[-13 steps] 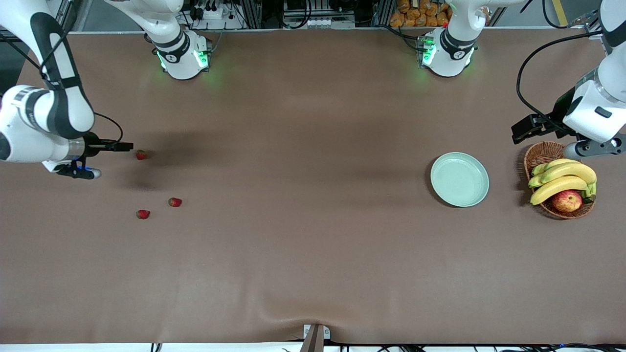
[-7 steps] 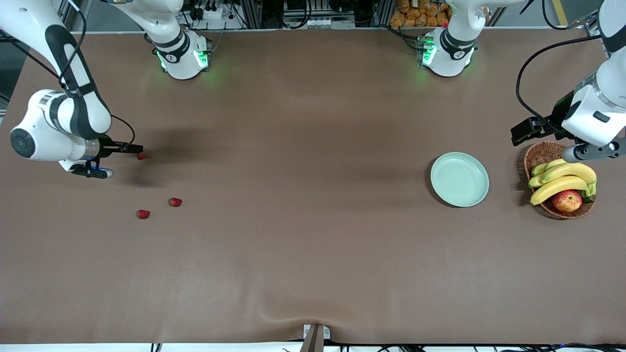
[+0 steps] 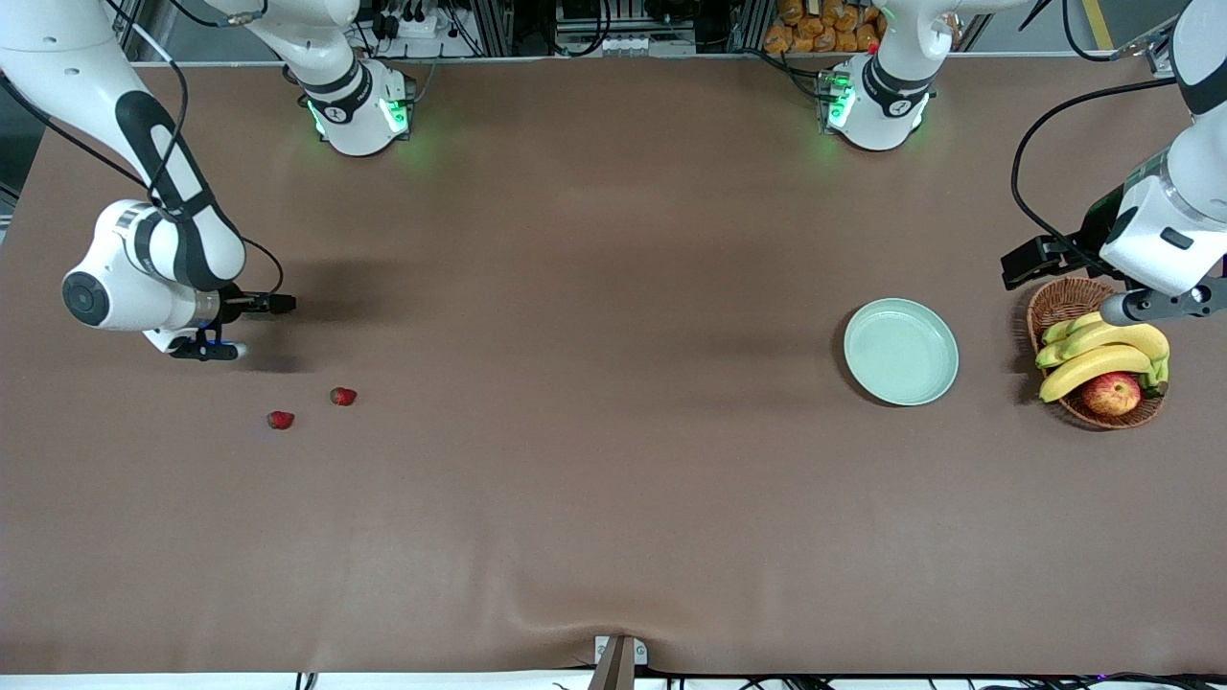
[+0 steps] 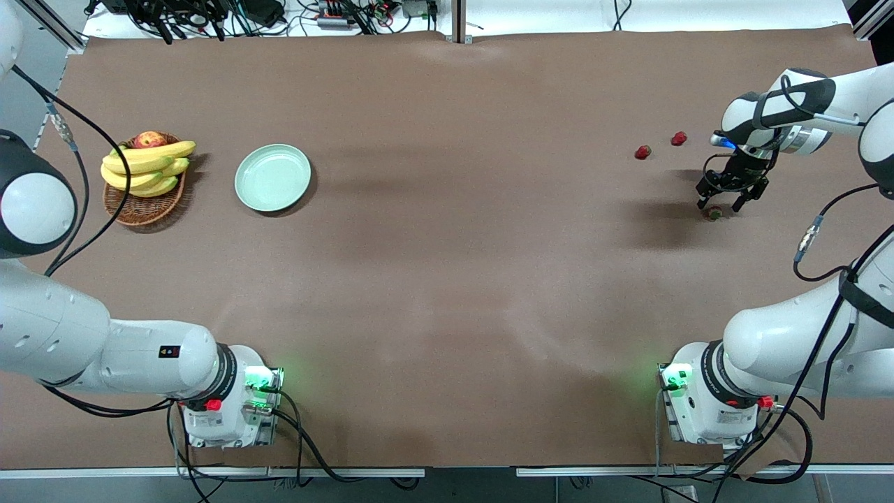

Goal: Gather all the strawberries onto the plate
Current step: 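Grasp a strawberry with the right gripper and lift it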

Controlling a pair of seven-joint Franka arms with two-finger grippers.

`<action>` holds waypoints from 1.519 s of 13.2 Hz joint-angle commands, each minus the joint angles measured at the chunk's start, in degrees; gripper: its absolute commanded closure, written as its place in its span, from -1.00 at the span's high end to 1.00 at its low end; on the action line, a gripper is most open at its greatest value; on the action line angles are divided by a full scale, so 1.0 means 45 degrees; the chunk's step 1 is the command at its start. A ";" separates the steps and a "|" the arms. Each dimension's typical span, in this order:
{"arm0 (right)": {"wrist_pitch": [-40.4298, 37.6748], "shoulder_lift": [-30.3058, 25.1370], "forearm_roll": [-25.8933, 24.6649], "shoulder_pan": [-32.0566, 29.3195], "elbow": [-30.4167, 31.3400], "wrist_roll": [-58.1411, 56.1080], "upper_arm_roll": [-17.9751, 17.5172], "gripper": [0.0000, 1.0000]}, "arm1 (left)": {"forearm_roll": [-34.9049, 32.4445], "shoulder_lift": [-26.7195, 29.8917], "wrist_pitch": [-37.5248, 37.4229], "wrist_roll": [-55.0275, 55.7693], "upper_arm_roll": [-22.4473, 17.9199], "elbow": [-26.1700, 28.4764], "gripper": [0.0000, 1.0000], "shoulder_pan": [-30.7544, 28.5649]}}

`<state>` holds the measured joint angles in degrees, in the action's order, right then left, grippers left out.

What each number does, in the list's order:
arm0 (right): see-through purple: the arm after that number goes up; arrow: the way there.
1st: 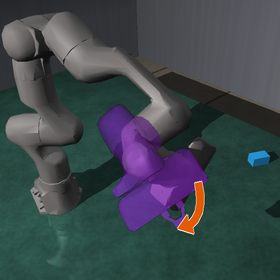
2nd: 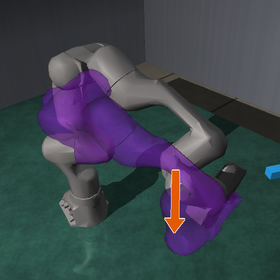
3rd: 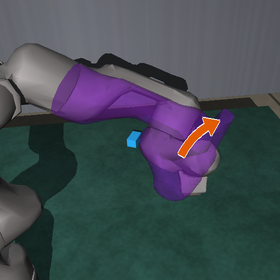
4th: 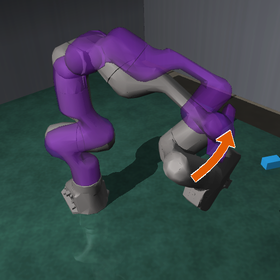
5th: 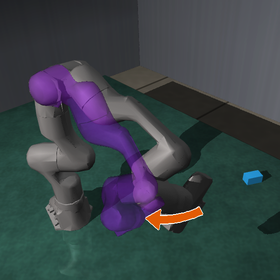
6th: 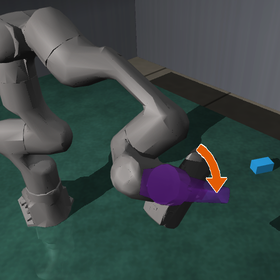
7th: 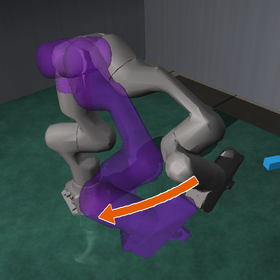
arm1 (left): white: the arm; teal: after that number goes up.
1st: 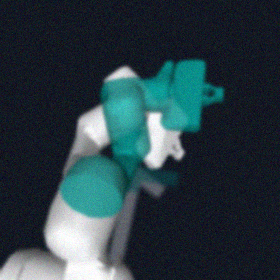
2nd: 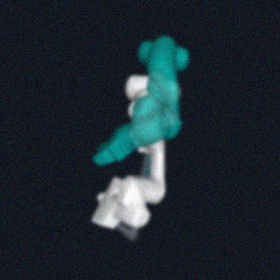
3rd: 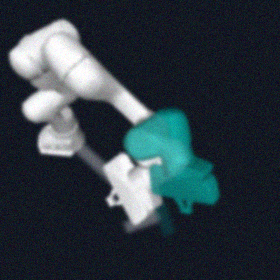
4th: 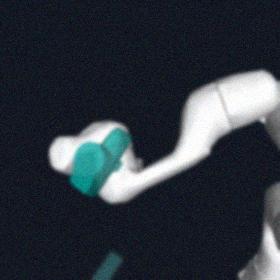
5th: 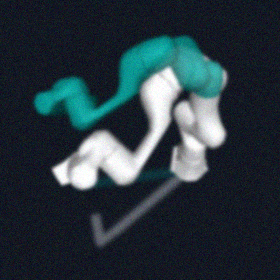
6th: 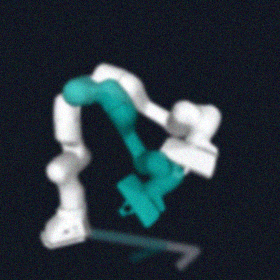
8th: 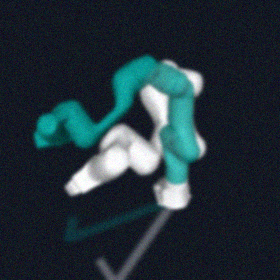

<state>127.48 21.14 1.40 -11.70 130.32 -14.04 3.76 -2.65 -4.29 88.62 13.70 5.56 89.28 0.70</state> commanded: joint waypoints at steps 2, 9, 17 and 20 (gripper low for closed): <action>-0.0028 0.0067 -0.0174 -0.0075 0.0044 -0.0220 -0.0075 1.00 | 0.0121 -0.0082 -0.0222 0.0080 -0.0005 -0.0249 1.00 0.0020; -0.0223 0.0106 -0.0174 -0.0095 0.0024 -0.0201 -0.0094 -1.00 | 0.0003 -0.0356 -0.0222 0.0041 0.0093 -0.0230 1.00 0.0156; -0.2151 -0.1219 -0.0019 0.0586 -0.1318 -0.0415 -0.0776 -1.00 | 0.0198 -0.0747 -0.0241 0.0370 0.0249 -0.0268 1.00 0.0351; -0.3384 -0.1319 0.0041 0.1640 -0.3427 -0.0376 -0.1227 -1.00 | 0.0101 -0.0766 -0.0222 0.0587 0.0386 -0.0503 1.00 0.0371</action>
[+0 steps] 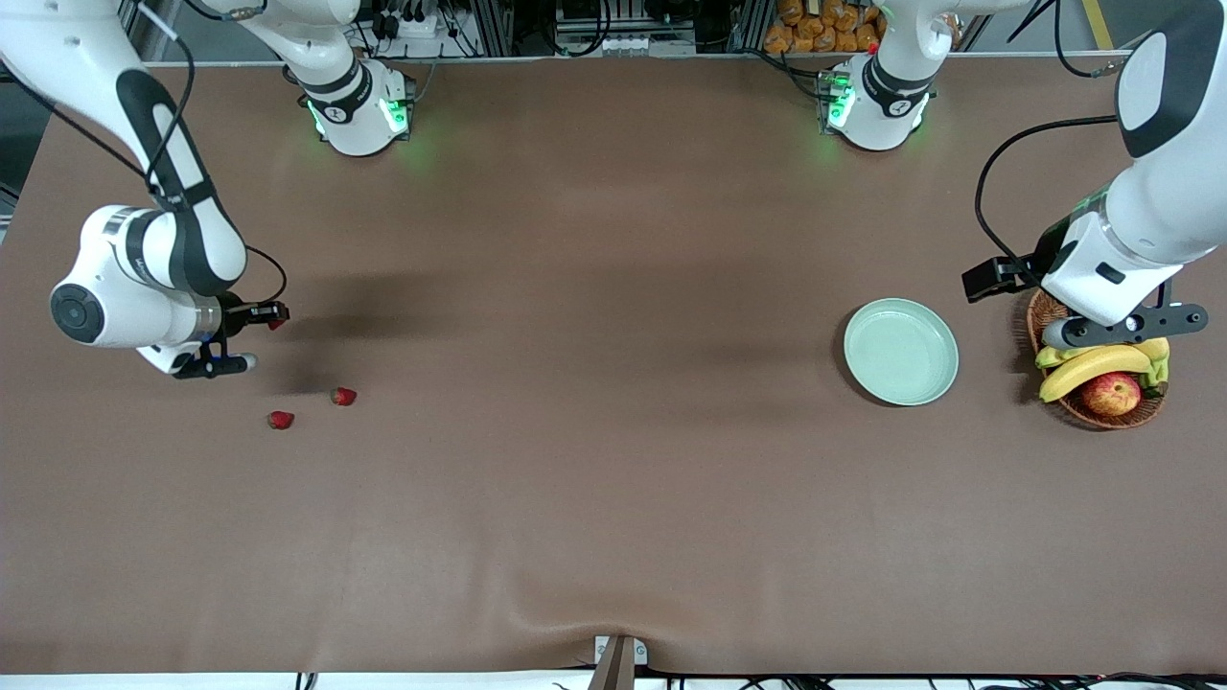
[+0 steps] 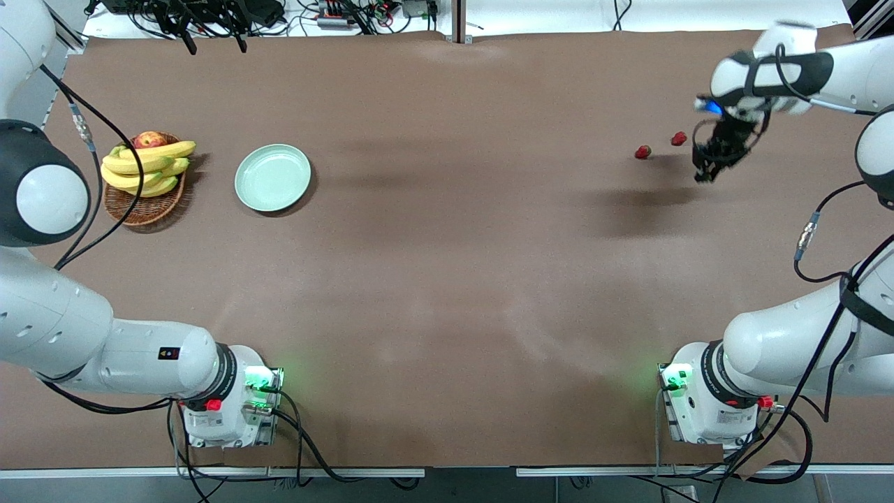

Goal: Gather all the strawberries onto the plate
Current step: 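Grasp a strawberry with the right gripper and lift it, then carry the strawberry to mid-table with the right gripper while the left gripper approaches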

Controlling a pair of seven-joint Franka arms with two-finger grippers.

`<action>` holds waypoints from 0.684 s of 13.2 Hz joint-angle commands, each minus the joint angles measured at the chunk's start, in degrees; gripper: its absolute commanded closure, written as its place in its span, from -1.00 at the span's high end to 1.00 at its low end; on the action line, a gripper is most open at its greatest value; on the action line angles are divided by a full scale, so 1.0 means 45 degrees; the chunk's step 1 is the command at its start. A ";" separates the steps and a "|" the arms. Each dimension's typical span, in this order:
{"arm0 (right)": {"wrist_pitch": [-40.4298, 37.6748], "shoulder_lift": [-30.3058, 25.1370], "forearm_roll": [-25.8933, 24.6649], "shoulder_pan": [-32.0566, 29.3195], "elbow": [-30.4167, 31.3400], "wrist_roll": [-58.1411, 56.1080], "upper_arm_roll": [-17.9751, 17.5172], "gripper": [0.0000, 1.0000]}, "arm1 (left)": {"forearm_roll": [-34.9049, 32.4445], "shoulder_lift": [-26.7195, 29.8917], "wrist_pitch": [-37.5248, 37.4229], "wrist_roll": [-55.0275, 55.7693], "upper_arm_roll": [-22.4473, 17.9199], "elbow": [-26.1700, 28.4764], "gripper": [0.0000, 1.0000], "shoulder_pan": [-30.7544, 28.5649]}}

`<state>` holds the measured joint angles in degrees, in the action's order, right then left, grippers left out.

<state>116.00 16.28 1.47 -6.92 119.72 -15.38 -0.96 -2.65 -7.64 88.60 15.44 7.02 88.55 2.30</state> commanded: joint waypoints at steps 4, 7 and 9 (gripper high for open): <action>-0.0799 0.0247 0.0297 0.2296 -0.3123 0.0098 -0.0158 -1.00 | 0.0081 -0.0021 -0.0198 0.0182 0.0081 -0.0381 1.00 0.0036; -0.0078 0.1279 0.1429 0.3371 -0.4275 0.0098 -0.0157 -1.00 | 0.0081 0.0096 -0.0198 -0.0072 0.0062 -0.0713 1.00 -0.0118; 0.0489 0.2293 0.1976 0.4152 -0.5386 0.0098 -0.0157 -1.00 | 0.0101 0.0233 -0.0198 -0.0150 0.0062 -0.0733 1.00 -0.0217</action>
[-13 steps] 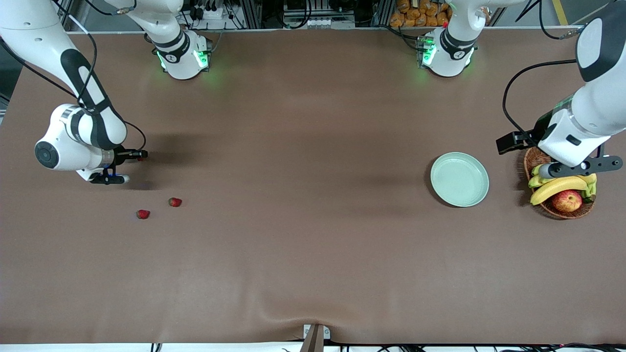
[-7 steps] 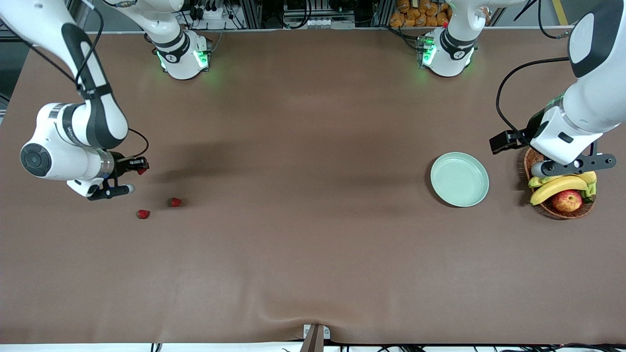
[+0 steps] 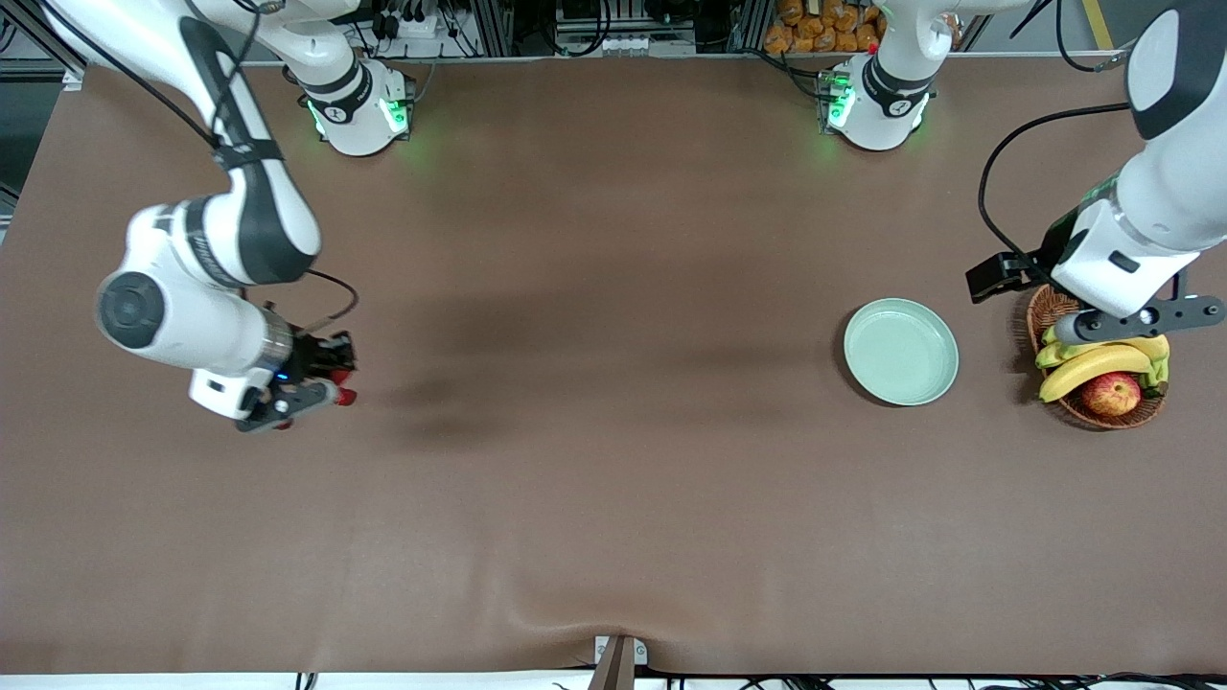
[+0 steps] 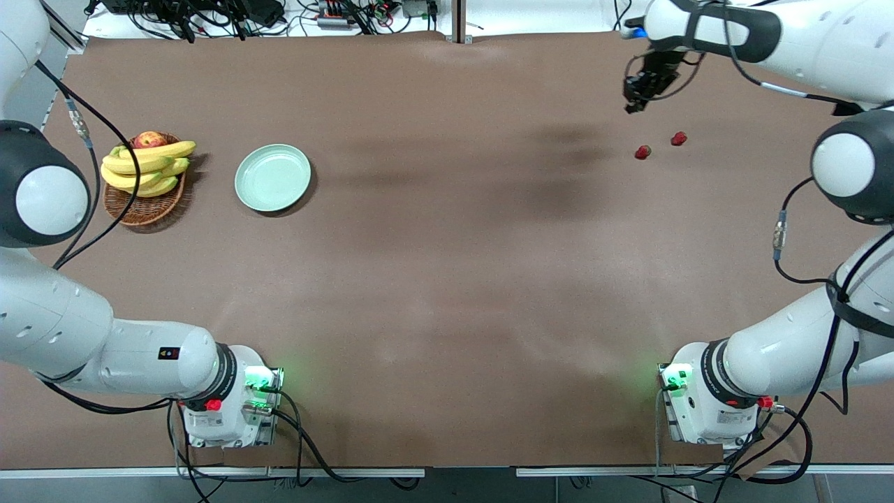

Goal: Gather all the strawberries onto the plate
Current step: 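Carry the strawberry to mid-table with the right gripper while the left gripper approaches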

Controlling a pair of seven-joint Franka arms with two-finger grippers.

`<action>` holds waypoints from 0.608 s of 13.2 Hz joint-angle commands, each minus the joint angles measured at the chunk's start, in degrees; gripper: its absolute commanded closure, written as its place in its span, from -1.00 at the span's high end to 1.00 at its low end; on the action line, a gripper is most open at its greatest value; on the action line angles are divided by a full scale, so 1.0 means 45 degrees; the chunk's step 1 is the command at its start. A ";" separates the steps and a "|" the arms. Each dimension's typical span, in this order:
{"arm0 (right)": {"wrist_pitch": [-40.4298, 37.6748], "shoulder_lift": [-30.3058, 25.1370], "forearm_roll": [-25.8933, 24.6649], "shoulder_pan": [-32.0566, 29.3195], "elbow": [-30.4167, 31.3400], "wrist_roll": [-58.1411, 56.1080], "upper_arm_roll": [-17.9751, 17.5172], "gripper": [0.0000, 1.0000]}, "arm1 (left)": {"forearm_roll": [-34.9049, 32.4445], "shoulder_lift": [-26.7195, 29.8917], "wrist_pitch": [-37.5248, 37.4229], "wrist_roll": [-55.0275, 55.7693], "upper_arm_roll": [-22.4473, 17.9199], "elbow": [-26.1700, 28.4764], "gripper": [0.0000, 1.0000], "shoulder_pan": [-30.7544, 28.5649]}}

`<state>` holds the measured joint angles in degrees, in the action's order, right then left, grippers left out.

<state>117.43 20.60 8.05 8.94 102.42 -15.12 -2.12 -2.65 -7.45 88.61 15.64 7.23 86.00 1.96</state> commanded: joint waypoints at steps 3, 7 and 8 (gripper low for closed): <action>0.1146 0.2936 0.1413 0.1779 -0.3069 0.0040 0.0100 -1.00 | 0.0198 0.0114 -0.0178 0.0000 0.0092 -0.0167 1.00 0.0111; 0.4462 0.4558 0.1473 0.3576 -0.3679 0.1440 0.0100 -1.00 | 0.0023 -0.0490 0.1147 0.1479 0.0444 -0.0128 1.00 0.1165; 0.5322 0.4929 0.1473 0.4083 -0.3698 0.2162 0.0100 -1.00 | 0.0023 -0.0685 0.1304 0.2414 0.0444 -0.0108 1.00 0.1670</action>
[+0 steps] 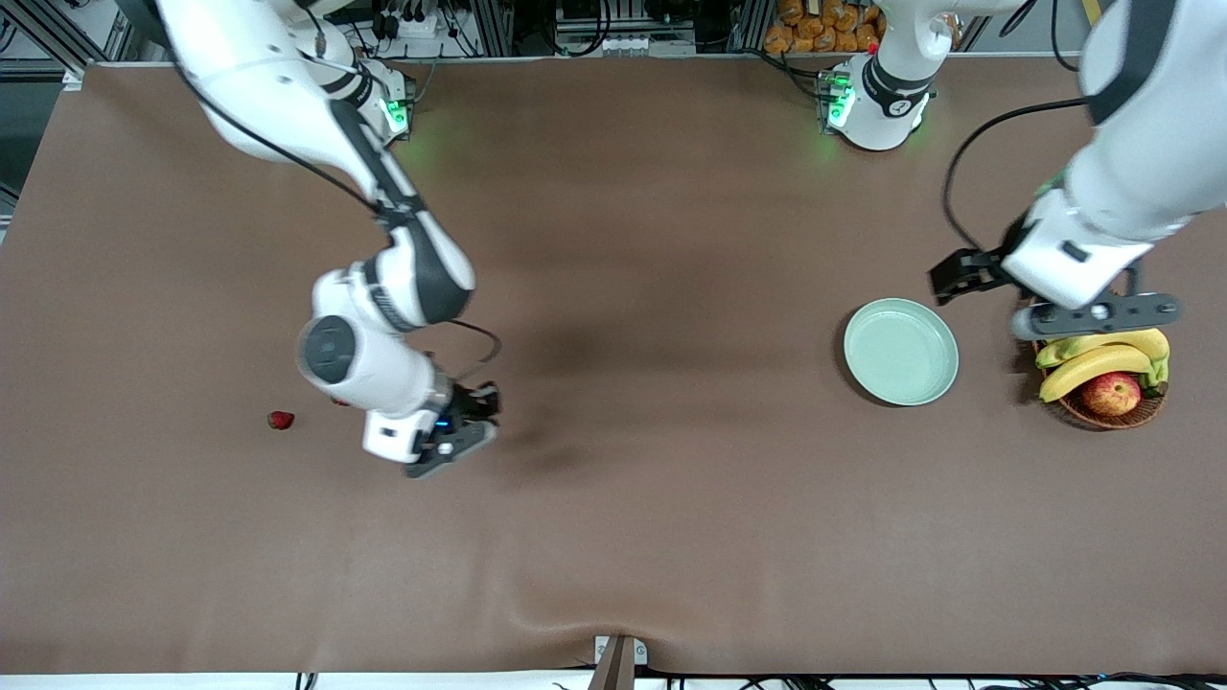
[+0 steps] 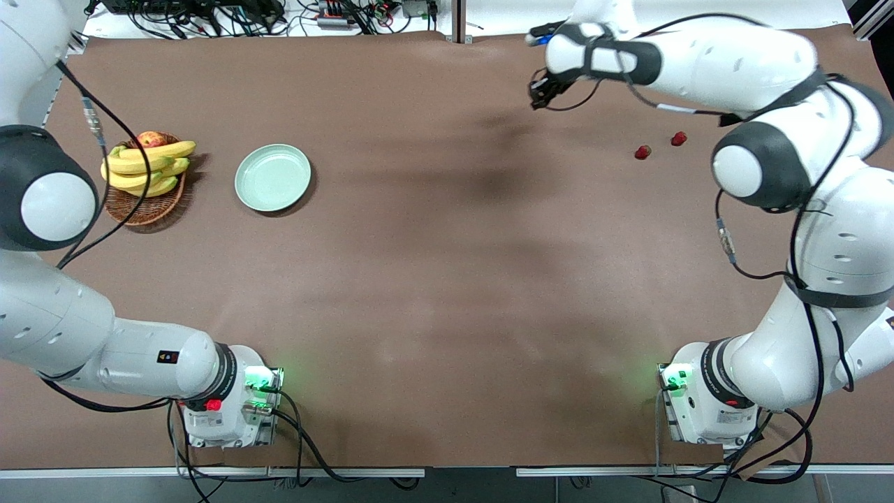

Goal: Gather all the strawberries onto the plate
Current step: 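Carry the strawberry to mid-table with the right gripper while the left gripper approaches, then grasp the strawberry with the left gripper while the right gripper grasps another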

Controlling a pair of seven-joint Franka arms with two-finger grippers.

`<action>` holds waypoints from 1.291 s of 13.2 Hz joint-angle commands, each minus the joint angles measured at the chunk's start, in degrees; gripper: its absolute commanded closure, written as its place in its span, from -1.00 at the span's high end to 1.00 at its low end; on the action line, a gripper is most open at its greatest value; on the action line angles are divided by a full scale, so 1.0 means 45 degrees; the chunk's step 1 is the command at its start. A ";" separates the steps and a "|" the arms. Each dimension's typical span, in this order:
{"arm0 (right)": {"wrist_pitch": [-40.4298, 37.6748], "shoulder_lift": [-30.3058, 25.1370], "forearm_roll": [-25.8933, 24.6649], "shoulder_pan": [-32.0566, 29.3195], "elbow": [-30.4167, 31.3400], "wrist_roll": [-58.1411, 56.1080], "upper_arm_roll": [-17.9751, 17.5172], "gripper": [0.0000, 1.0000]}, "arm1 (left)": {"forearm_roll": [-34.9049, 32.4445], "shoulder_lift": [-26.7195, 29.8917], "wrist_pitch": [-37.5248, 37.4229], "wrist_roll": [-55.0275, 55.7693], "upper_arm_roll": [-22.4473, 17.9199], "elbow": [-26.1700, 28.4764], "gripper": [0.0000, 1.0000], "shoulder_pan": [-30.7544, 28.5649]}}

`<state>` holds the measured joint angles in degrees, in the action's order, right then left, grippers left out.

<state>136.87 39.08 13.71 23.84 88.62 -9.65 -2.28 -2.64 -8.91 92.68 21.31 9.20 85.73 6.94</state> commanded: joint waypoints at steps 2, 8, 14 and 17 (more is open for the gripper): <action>0.2431 0.1547 0.0214 0.1689 -0.0786 0.2354 0.0137 -1.00 | 0.0116 -0.1006 0.1061 0.2778 0.0064 0.0011 1.00 0.1208; 0.4116 0.2605 0.0194 0.2982 -0.0786 0.4253 0.0137 -1.00 | 0.0234 -0.2881 0.3463 0.6938 0.0143 0.0675 1.00 0.2615; 0.3224 0.1244 0.0194 0.2400 -0.0224 0.4372 0.0234 1.00 | 0.0078 -0.4737 0.5906 0.6966 0.0163 0.0520 1.00 0.3533; 0.0961 -0.0436 0.0078 0.1308 0.0305 0.4216 0.0273 1.00 | 0.0059 -0.6491 0.6939 0.6477 0.0143 -0.1251 1.00 0.4371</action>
<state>147.06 44.15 13.74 33.43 85.69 9.90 -0.45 -2.63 -32.37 122.00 52.08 10.22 87.10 23.93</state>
